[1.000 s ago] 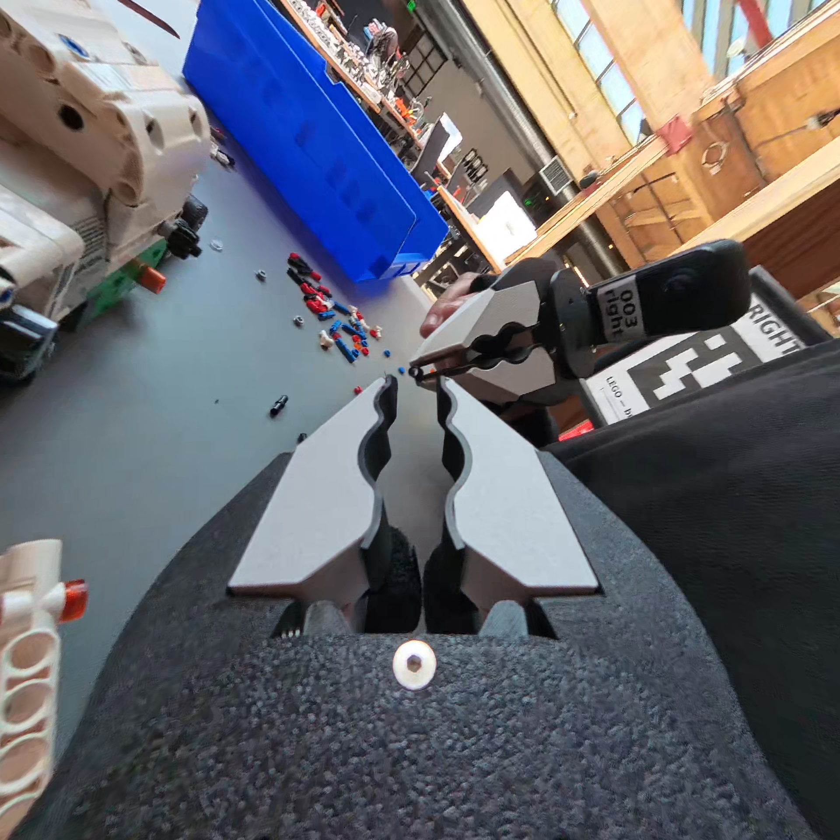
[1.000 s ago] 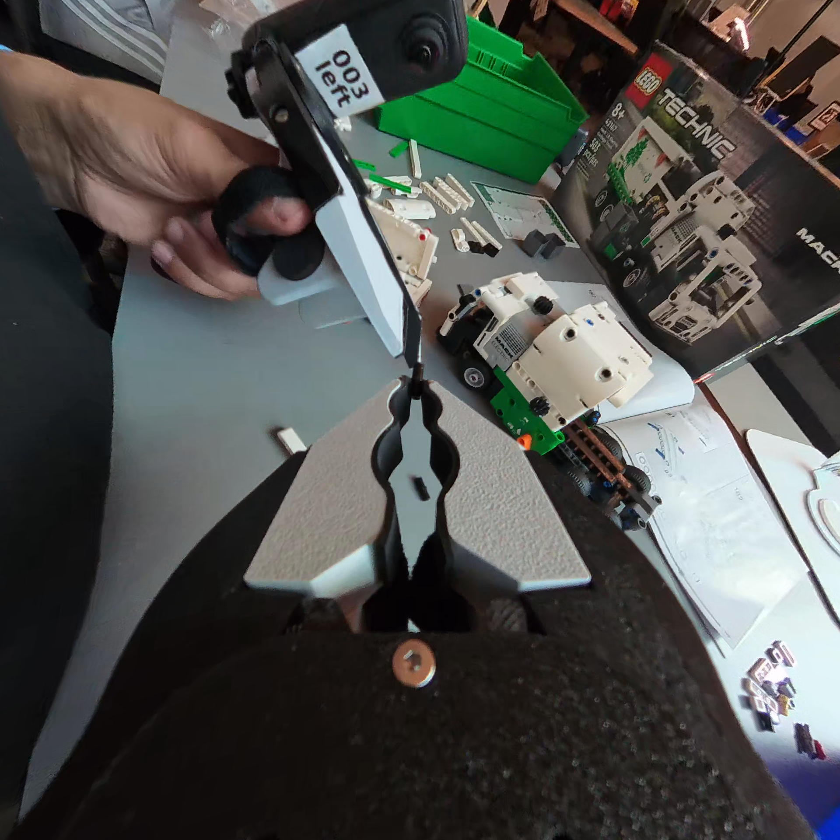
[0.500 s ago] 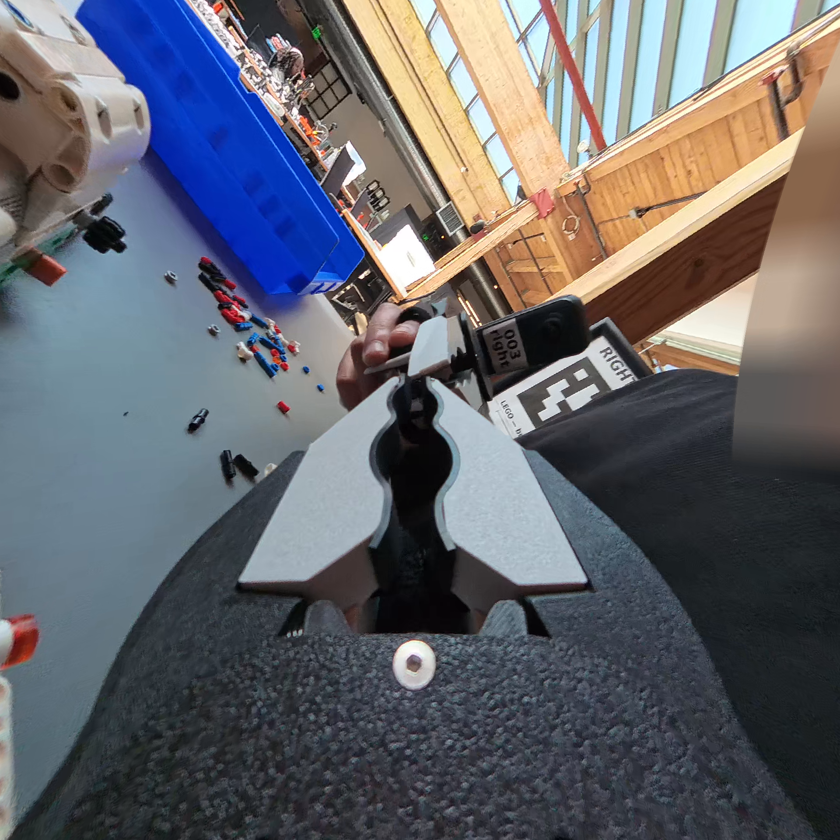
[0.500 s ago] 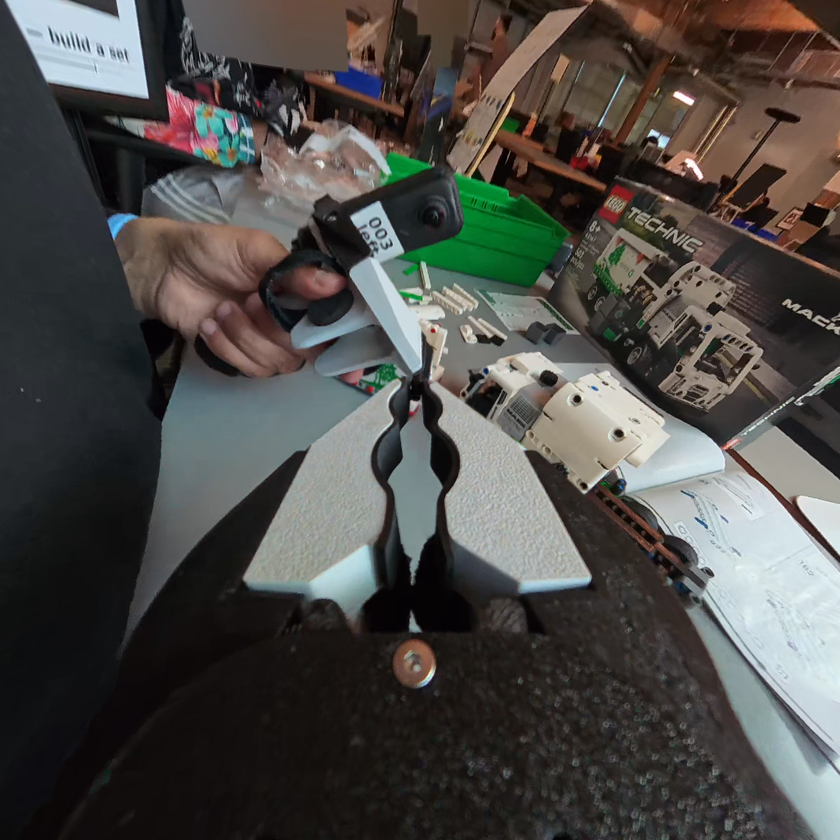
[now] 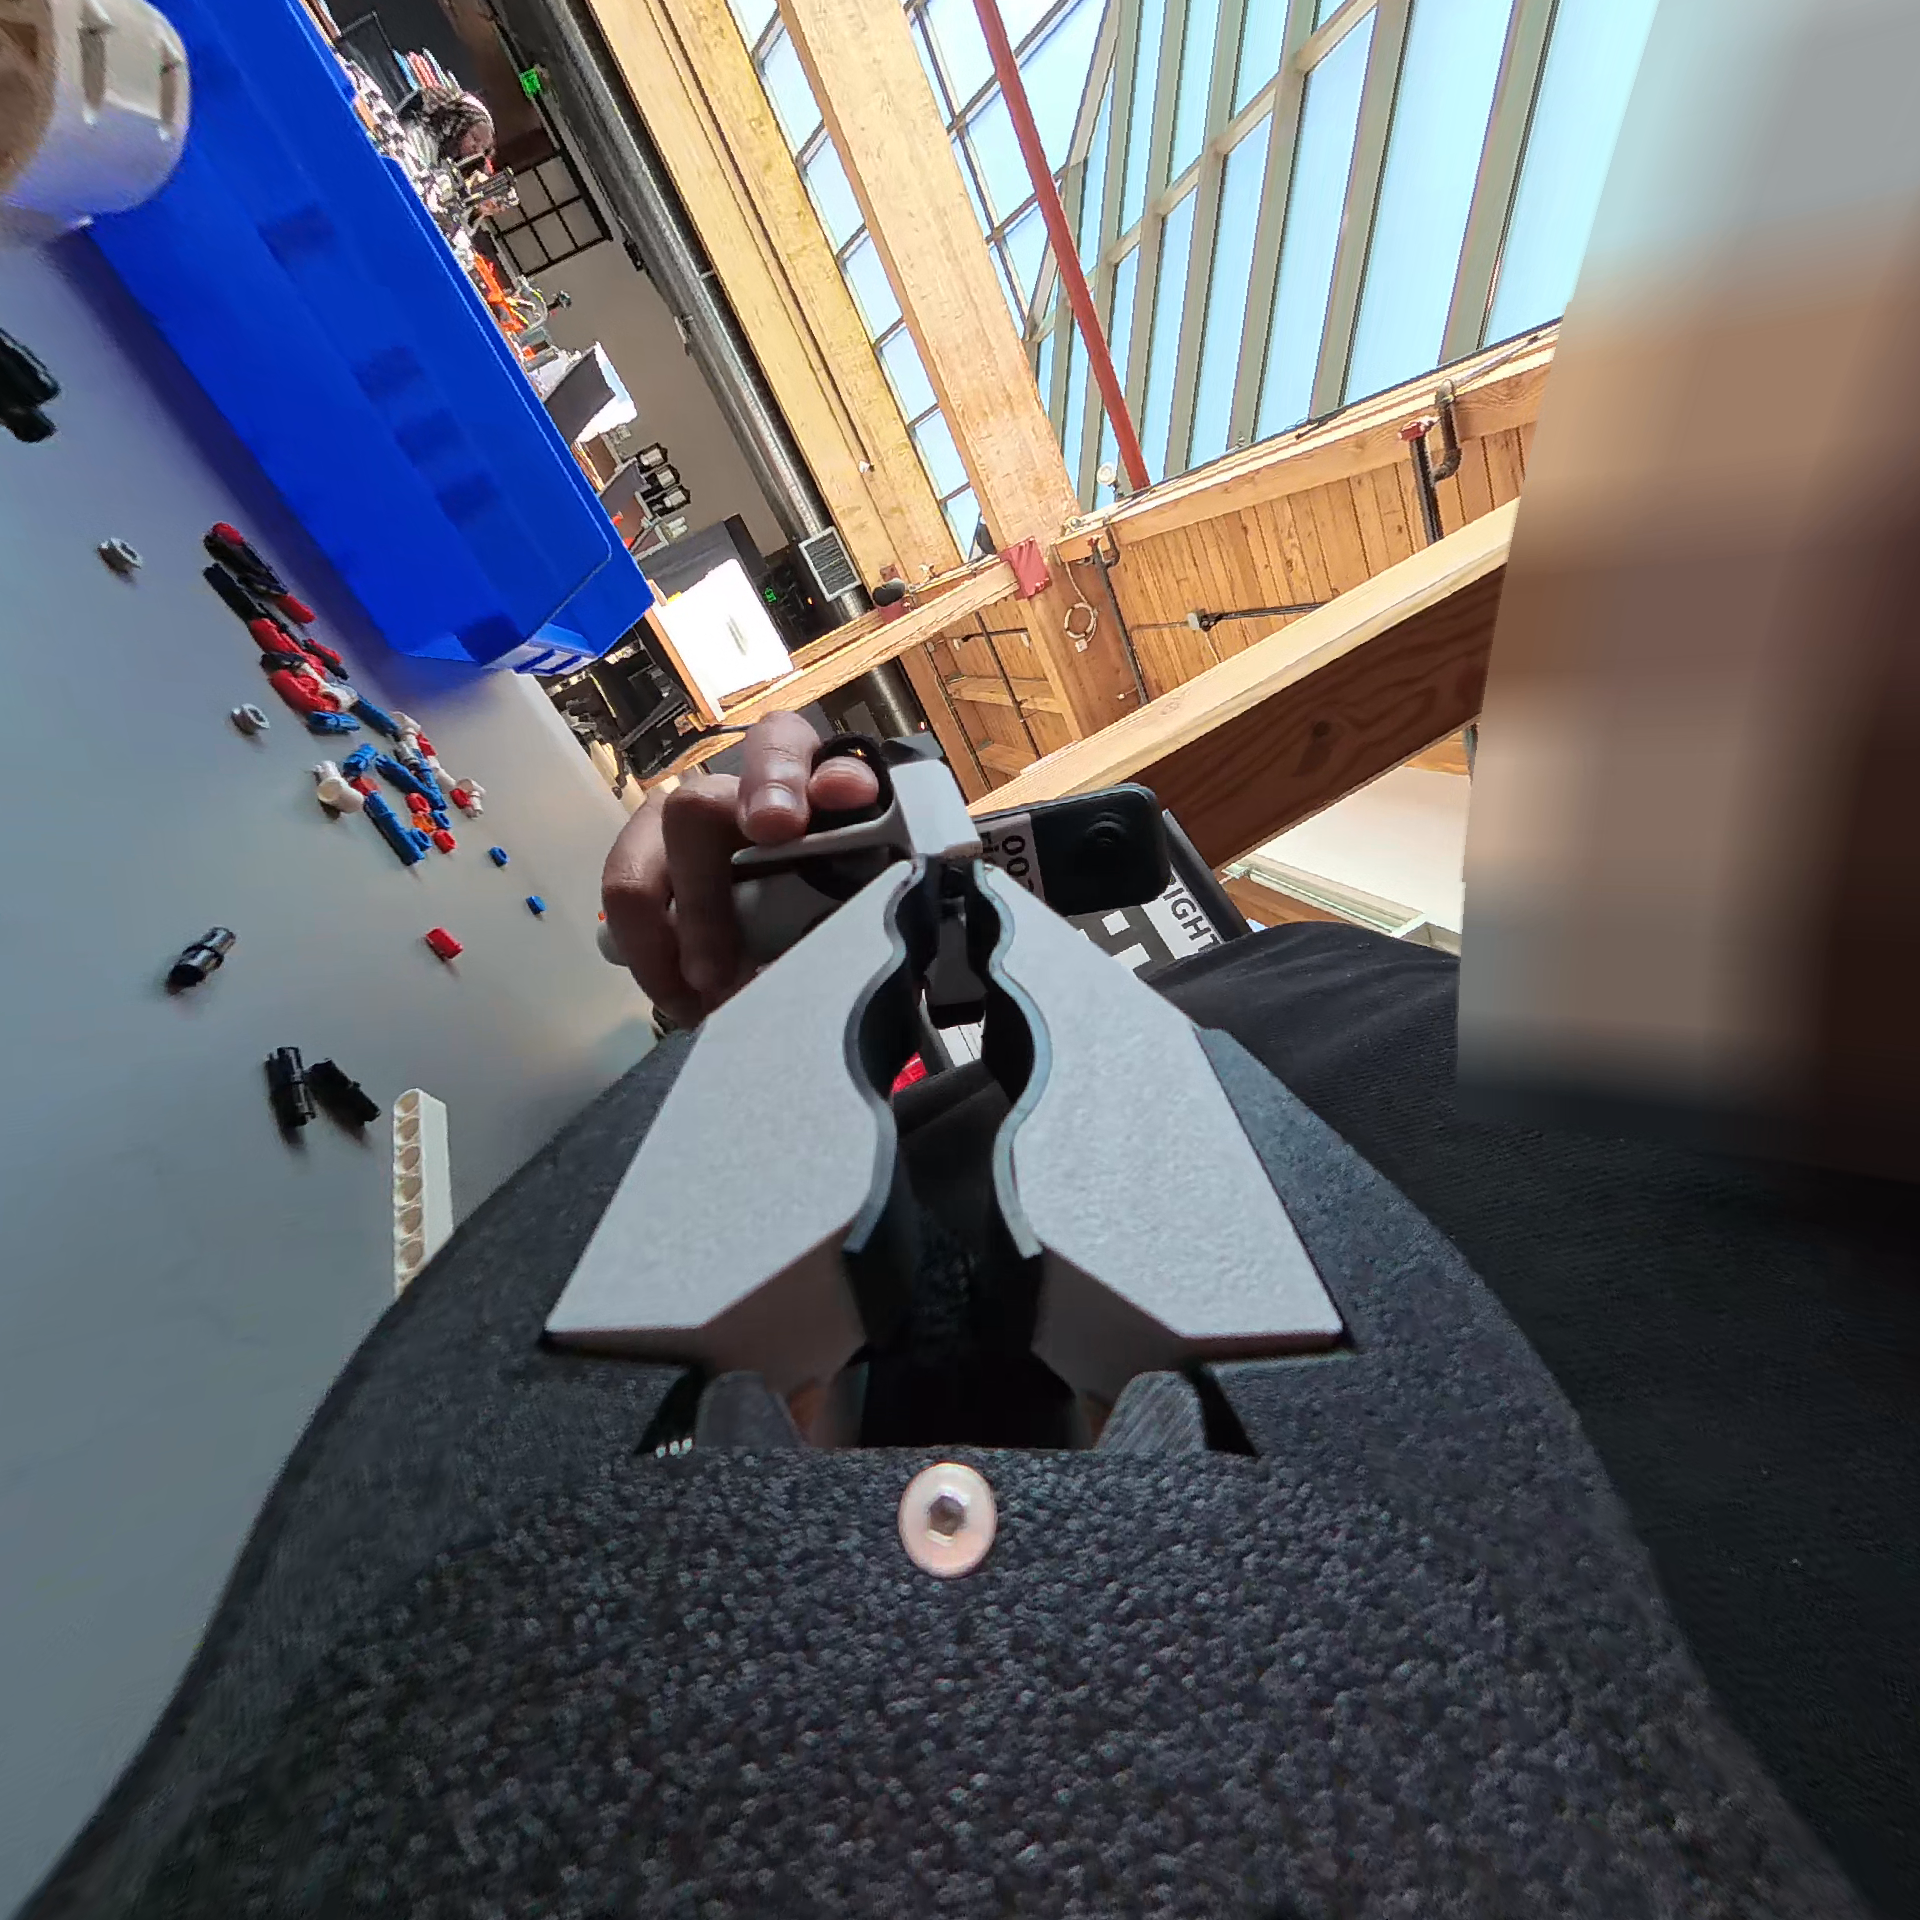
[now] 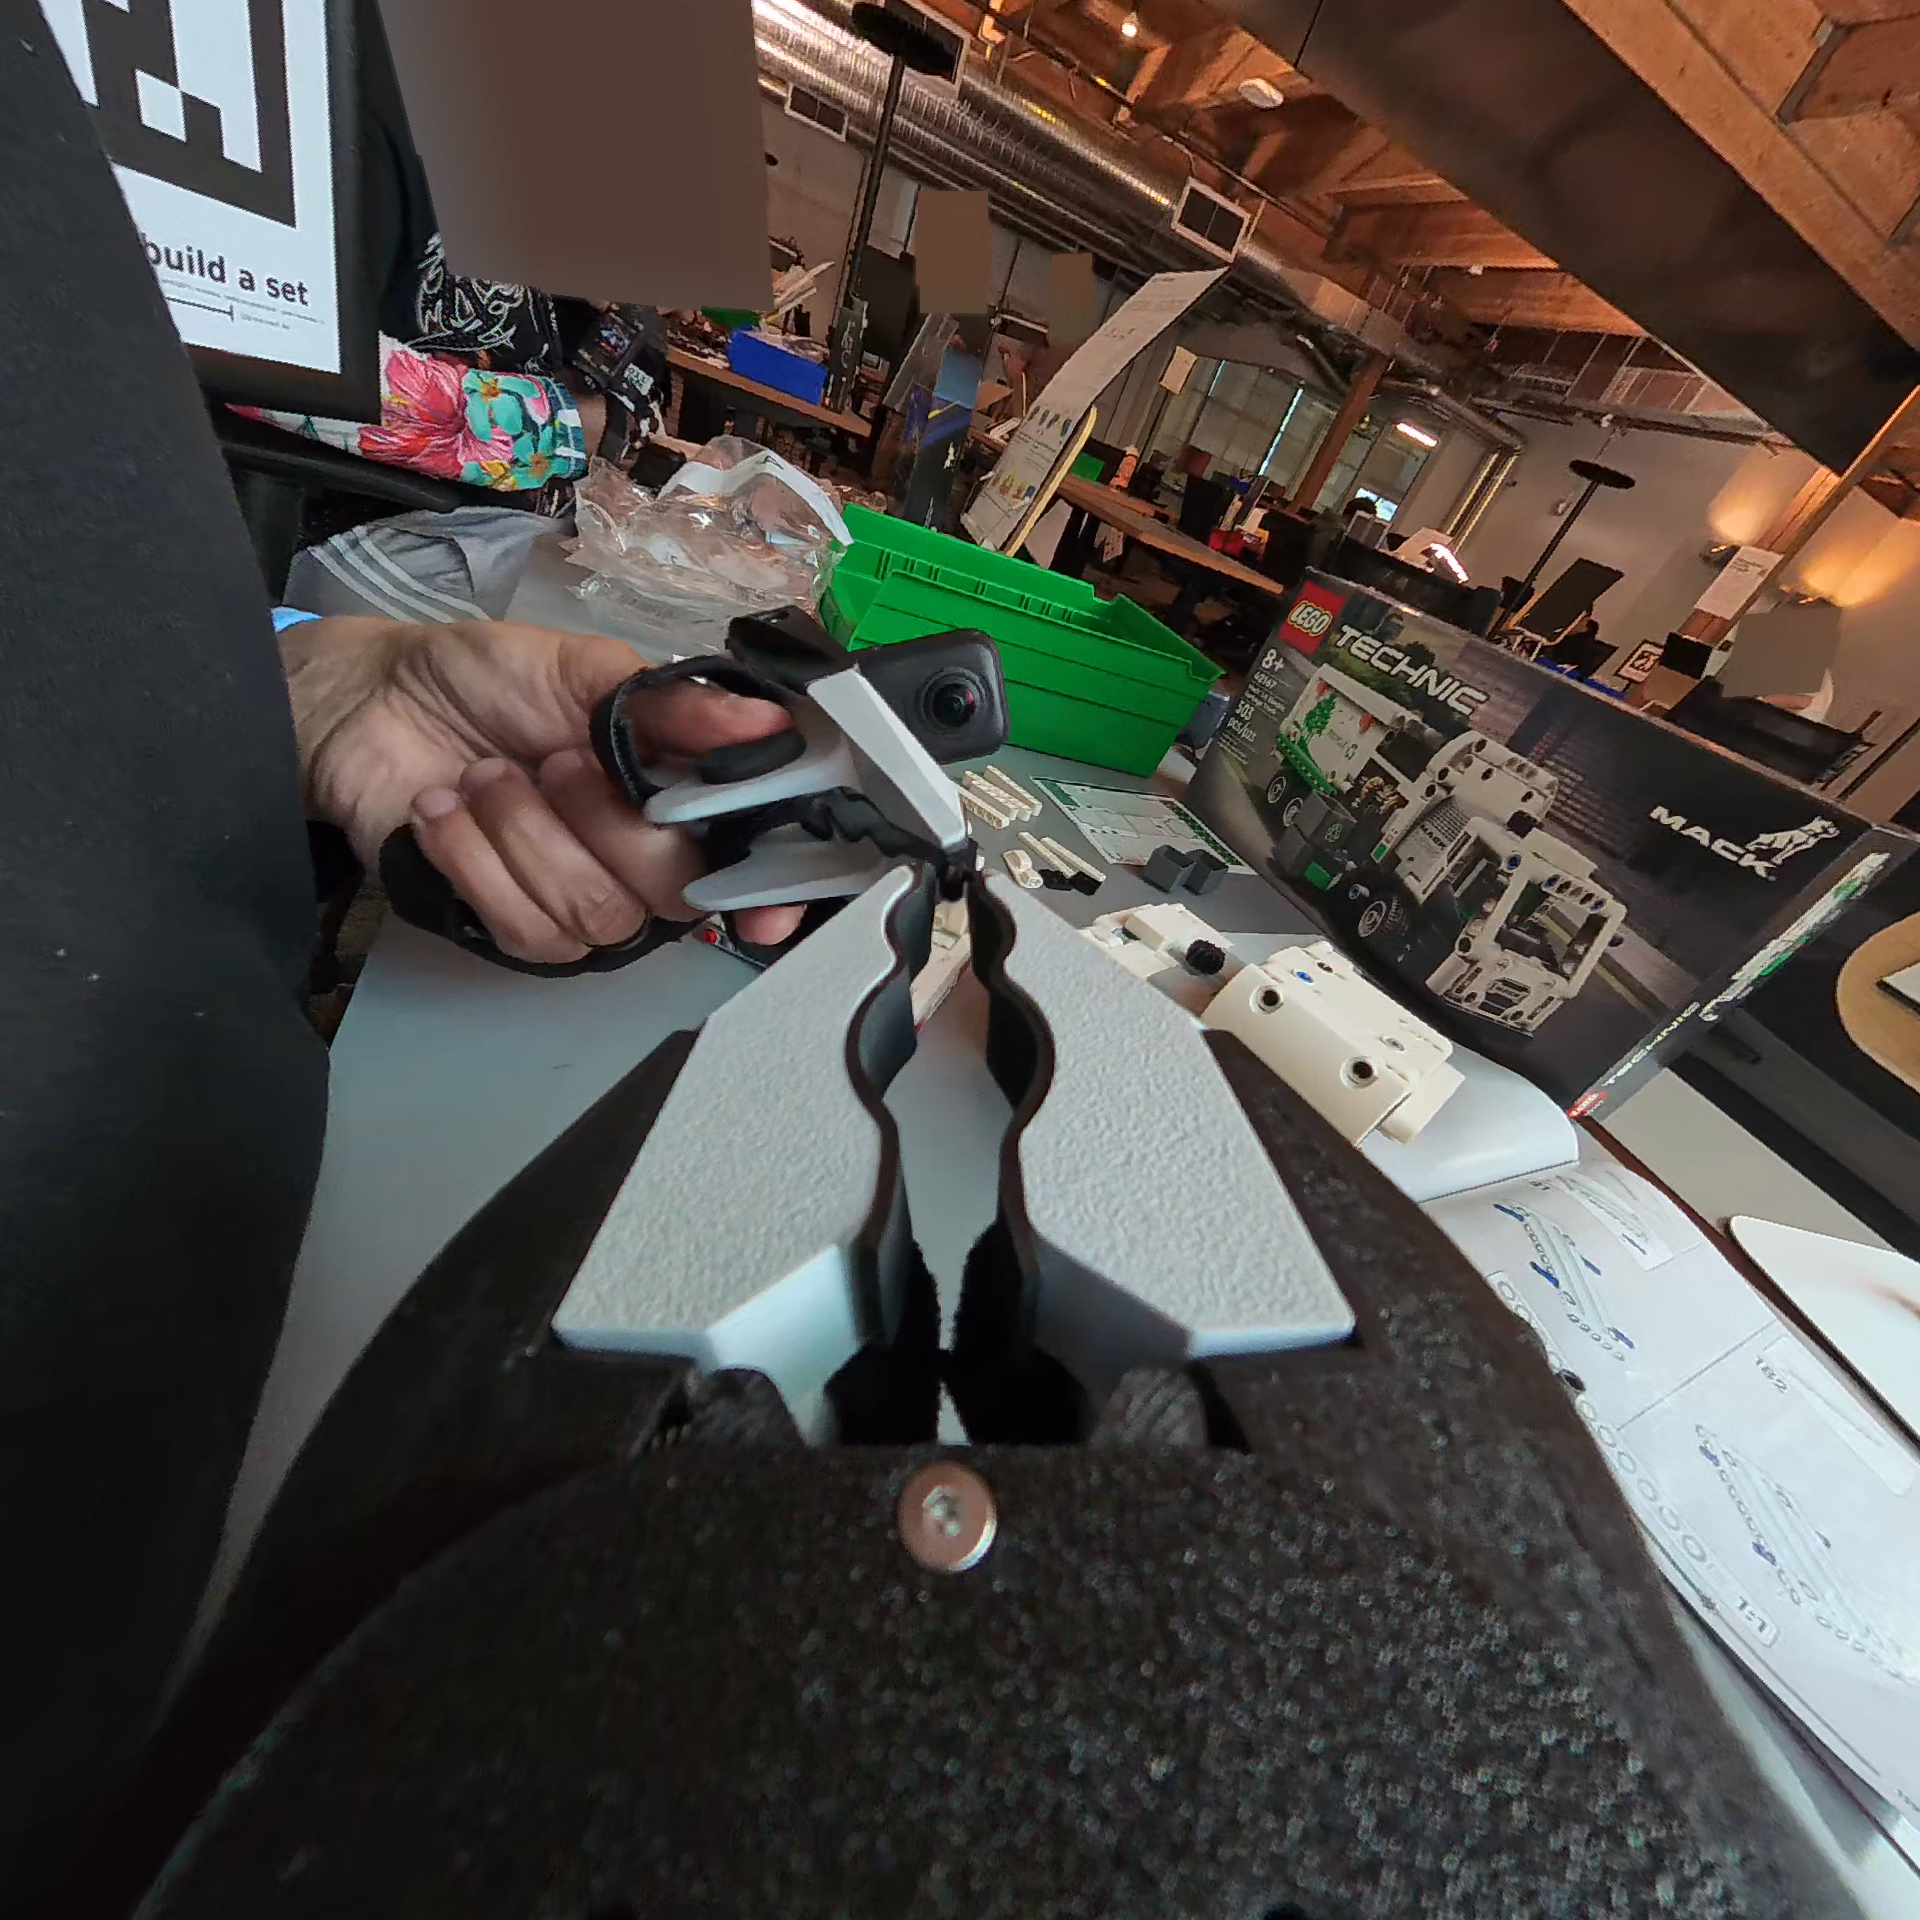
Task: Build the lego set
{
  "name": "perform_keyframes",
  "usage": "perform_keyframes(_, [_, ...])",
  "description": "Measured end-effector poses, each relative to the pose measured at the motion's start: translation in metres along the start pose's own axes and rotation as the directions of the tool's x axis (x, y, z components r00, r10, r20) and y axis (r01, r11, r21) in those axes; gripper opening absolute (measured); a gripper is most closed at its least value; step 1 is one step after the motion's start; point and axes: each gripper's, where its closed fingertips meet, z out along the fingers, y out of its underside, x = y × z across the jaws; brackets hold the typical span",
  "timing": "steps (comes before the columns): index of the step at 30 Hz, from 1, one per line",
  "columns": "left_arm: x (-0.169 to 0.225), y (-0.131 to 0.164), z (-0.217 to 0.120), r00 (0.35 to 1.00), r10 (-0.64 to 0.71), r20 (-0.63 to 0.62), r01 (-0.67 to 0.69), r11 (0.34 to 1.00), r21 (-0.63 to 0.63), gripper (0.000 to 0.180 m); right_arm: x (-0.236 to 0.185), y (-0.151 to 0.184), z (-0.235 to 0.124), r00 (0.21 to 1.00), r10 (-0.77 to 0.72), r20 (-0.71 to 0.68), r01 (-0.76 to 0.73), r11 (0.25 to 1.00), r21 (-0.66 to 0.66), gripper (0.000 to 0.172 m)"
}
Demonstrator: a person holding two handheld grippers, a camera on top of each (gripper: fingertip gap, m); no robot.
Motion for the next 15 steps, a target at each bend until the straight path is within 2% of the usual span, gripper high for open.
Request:
perform_keyframes(3, [0.0025,0.0023,0.0025,1.0,-0.007,-0.01,0.007,1.0,-0.018,0.002,-0.0052,0.0033,-0.0007,1.0,0.005,0.028,-0.004,0.999,-0.032,0.009])
perform_keyframes(11, [-0.0029,0.0057,0.0012,1.0,-0.01,0.024,0.011,0.999,-0.048,0.002,-0.0039,-0.0006,-0.0019,0.999,-0.038,-0.003,0.038,0.999,-0.021,0.007])
perform_keyframes(15, [0.0006,0.0076,0.0015,1.0,-0.029,-0.006,0.029,0.998,-0.048,0.002,-0.0048,0.0017,-0.0019,0.999,-0.039,0.005,0.039,0.999,-0.029,0.005])
